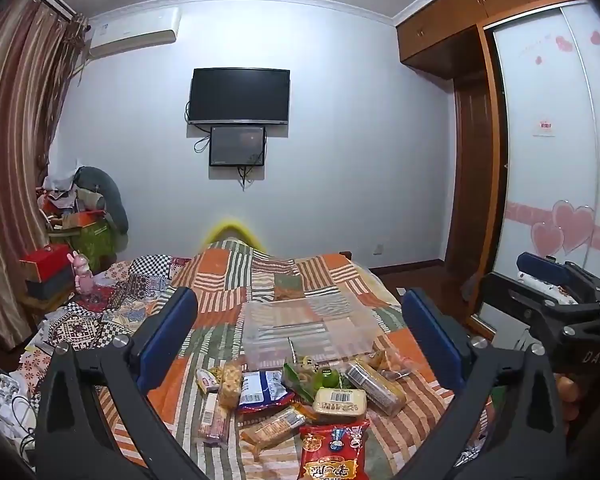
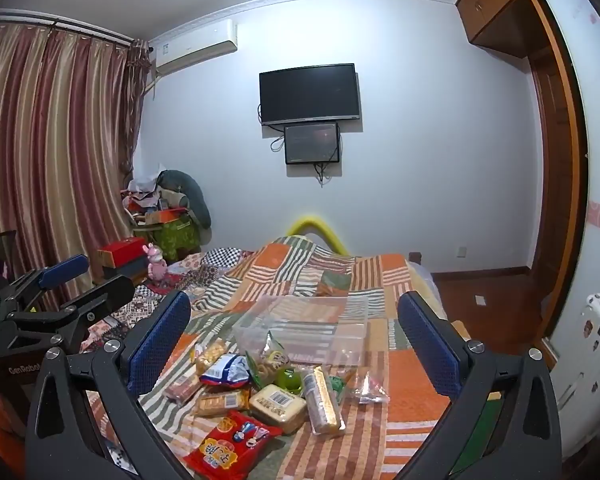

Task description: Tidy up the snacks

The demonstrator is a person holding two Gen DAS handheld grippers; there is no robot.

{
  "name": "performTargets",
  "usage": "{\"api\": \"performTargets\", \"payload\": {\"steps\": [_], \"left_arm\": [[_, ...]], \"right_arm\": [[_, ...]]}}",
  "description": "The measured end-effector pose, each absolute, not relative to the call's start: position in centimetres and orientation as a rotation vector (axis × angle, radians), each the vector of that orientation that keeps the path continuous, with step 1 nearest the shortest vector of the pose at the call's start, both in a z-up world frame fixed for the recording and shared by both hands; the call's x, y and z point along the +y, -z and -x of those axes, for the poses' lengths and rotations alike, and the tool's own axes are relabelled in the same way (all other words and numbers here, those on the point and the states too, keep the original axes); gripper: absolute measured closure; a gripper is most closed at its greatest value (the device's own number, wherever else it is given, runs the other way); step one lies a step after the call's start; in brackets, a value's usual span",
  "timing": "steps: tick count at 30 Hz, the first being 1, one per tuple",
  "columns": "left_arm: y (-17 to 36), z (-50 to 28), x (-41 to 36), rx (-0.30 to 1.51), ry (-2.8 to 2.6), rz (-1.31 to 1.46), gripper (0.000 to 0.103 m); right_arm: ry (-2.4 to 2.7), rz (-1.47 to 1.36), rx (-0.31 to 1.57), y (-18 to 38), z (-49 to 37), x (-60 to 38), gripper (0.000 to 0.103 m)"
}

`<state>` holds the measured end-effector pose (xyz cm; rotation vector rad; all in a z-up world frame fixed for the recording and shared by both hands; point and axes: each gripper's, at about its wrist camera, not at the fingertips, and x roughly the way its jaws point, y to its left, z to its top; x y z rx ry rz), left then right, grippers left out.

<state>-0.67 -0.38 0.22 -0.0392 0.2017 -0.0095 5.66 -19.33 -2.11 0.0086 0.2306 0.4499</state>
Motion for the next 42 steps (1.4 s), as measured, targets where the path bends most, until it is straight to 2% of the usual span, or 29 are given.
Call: {"api": "performTargets", "payload": {"steps": [42], "left_arm": [[0.29,-0.12,-0.09,0.221,0.014,0.073,0.000]], "right_arm": [[-0.425,-0.013,0.219,2.68,-5.75,-19.67,0.000]]}}
